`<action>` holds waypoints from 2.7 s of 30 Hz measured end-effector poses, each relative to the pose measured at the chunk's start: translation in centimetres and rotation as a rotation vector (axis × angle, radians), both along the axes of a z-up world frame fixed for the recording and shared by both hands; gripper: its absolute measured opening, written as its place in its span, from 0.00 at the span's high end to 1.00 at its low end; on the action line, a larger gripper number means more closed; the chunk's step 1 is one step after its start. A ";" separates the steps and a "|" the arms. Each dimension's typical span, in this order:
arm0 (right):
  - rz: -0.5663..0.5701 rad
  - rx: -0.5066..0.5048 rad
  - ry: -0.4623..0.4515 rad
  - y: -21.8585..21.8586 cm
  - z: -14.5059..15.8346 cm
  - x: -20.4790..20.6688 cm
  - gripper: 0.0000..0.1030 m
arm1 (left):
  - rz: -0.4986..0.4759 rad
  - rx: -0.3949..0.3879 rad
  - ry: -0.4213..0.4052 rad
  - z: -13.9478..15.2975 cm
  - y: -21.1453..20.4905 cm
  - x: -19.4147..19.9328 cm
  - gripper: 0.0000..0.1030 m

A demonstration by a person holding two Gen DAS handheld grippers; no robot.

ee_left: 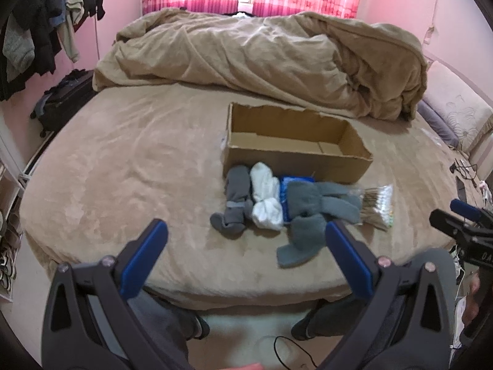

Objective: Organize objects
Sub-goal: 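Grasp the grey sock with the left tool while the right tool grasps the foam-ball bag, then drop the grey sock into the box while the right tool drops the foam-ball bag in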

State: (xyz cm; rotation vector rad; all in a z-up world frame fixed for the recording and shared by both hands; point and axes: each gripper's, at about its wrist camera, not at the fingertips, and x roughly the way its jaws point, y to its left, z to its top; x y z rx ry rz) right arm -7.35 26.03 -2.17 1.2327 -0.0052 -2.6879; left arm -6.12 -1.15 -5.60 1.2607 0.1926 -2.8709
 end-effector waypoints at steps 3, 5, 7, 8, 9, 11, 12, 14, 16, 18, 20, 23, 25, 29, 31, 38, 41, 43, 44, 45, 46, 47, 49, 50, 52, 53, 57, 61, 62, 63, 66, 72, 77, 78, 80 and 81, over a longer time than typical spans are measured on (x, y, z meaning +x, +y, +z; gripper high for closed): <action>0.003 -0.005 -0.025 0.3 -1.2 -1.2 0.06 | -0.001 -0.018 -0.023 -1.9 -0.2 -1.7 0.01; 0.008 -0.010 -0.041 0.4 -2.0 -2.0 0.10 | 0.003 -0.022 -0.042 -3.0 -0.5 -2.7 0.01; 0.003 -0.012 -0.053 0.5 -2.9 -2.7 0.11 | 0.010 -0.027 -0.055 -4.0 -0.7 -3.6 0.01; 0.002 -0.014 -0.065 0.5 -3.5 -3.2 0.13 | 0.012 -0.030 -0.059 -4.5 -0.9 -4.1 0.02; 0.001 -0.016 -0.074 0.6 -3.9 -3.6 0.16 | 0.016 -0.037 -0.060 -5.0 -1.0 -4.6 0.07; -0.003 -0.019 -0.087 0.8 -4.9 -4.4 0.18 | 0.017 -0.051 -0.087 -6.5 -1.2 -5.9 0.19; -0.001 -0.023 -0.091 0.8 -5.2 -4.8 0.18 | 0.010 -0.037 -0.106 -7.3 -1.3 -6.8 0.22; 0.005 -0.026 -0.102 0.6 -6.1 -5.6 0.18 | 0.010 -0.045 -0.121 -8.5 -1.3 -7.8 0.22; 0.013 -0.034 -0.104 0.5 -6.8 -6.3 0.18 | 0.015 -0.020 -0.127 -9.2 -1.6 -8.7 0.22; 0.017 -0.034 -0.112 0.2 -7.5 -7.1 0.21 | 0.010 0.004 -0.120 -9.7 -2.1 -9.5 0.25; 0.022 -0.034 -0.120 -0.1 -8.2 -7.8 0.29 | 0.006 0.028 -0.118 -10.2 -2.3 -9.9 0.36; 0.026 -0.044 -0.145 -0.2 -9.3 -8.7 0.50 | -0.007 0.075 -0.138 -11.0 -2.6 -10.3 0.48; 0.038 -0.044 -0.137 -0.4 -9.6 -8.7 0.54 | -0.022 0.084 -0.123 -10.8 -2.5 -10.3 0.55; 0.046 -0.047 -0.116 -0.3 -9.5 -8.5 0.59 | -0.035 0.129 -0.107 -10.4 -2.1 -9.9 0.74; 0.051 -0.043 -0.103 -0.3 -9.1 -8.2 0.61 | -0.045 0.137 -0.096 -9.9 -2.0 -9.5 0.74; 0.057 -0.030 -0.037 -0.2 -6.3 -6.8 0.63 | -0.044 0.156 -0.060 -7.2 -2.1 -7.5 0.76; 0.055 -0.029 -0.010 0.0 -4.8 -6.0 0.63 | -0.041 0.159 -0.043 -5.5 -2.2 -5.9 0.76; 0.057 -0.032 0.011 0.1 -3.5 -5.2 0.63 | -0.047 0.167 -0.025 -3.8 -2.0 -4.5 0.76; 0.059 -0.035 0.022 0.2 -2.8 -4.8 0.63 | -0.047 0.173 -0.019 -3.2 -2.1 -3.8 0.76; 0.060 -0.039 0.034 0.2 -2.2 -4.2 0.63 | -0.046 0.185 -0.011 -2.2 -2.1 -3.0 0.76; 0.062 -0.043 0.042 0.3 -1.6 -3.8 0.63 | -0.046 0.190 -0.007 -1.5 -2.0 -2.4 0.76; 0.066 -0.050 0.049 0.3 -1.0 -3.4 0.63 | -0.046 0.194 -0.001 -1.1 -2.1 -1.9 0.76; 0.075 -0.060 0.066 0.4 0.3 -2.5 0.63 | -0.055 0.205 0.015 0.5 -1.9 -0.9 0.76; 0.082 -0.059 0.075 0.3 1.0 -2.1 0.63 | -0.060 0.200 0.027 1.3 -1.8 -0.5 0.76; 0.096 -0.061 0.087 0.2 2.0 -1.3 0.63 | -0.072 0.181 0.051 2.8 -1.4 -0.1 0.76; 0.105 -0.058 0.092 0.2 2.5 -1.0 0.63 | -0.079 0.162 0.068 3.5 -1.1 0.0 0.76; 0.118 -0.051 0.122 0.3 4.4 -0.5 0.63 | -0.109 0.124 0.125 6.0 0.1 -0.5 0.76; 0.123 -0.055 0.140 0.6 5.6 -1.1 0.63 | -0.134 0.130 0.140 7.6 1.4 -2.2 0.76; 0.128 -0.055 0.146 0.6 6.0 -1.5 0.63 | -0.141 0.130 0.145 7.8 1.7 -2.6 0.75; 0.133 -0.057 0.150 0.6 6.2 -1.5 0.63 | -0.150 0.133 0.149 8.0 2.0 -3.1 0.75; 0.152 -0.065 0.156 0.4 6.5 -3.0 0.63 | -0.172 0.138 0.154 8.3 3.1 -5.0 0.75; 0.185 -0.098 0.154 -0.1 5.5 -7.2 0.63 | -0.195 0.138 0.168 7.6 4.7 -8.8 0.75; 0.215 -0.116 0.107 -1.2 2.6 -11.4 0.63 | -0.195 0.171 0.138 5.3 4.8 -12.2 0.75; 0.221 -0.111 0.095 -1.4 1.9 -12.3 0.63 | -0.192 0.187 0.122 4.6 4.7 -13.0 0.75; 0.234 -0.101 0.077 -2.0 0.8 -13.5 0.63 | -0.188 0.204 0.089 3.0 4.7 -14.6 0.75; 0.242 -0.096 0.072 -2.2 0.3 -14.2 0.63 | -0.188 0.213 0.068 1.9 4.7 -15.4 0.75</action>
